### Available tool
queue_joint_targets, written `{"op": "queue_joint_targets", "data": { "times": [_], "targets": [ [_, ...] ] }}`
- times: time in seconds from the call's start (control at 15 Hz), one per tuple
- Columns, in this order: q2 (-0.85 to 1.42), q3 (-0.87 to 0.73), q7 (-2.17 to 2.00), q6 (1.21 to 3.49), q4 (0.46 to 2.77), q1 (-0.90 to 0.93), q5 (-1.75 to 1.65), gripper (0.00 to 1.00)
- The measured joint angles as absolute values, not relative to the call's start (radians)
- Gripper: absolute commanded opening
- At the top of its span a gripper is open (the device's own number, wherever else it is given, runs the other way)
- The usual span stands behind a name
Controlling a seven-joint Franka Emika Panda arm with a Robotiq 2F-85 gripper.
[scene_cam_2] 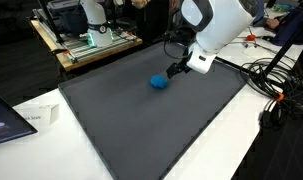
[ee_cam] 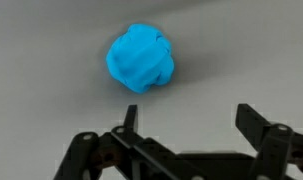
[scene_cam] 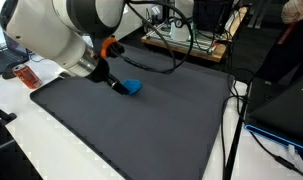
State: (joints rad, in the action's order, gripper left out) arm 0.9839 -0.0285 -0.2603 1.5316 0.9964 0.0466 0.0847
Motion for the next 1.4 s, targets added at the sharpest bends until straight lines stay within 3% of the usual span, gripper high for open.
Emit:
{"op": "queue_joint_targets", "data": {
  "times": [0.6, 1.4],
  "targets": [
    [1.014, -0.071, -0.506, 1.429, 0.944, 0.150, 0.029, 1.00],
    [0.895, -0.109, -0.610, 1.622, 1.123, 0.251, -0.028, 1.00]
  ]
}}
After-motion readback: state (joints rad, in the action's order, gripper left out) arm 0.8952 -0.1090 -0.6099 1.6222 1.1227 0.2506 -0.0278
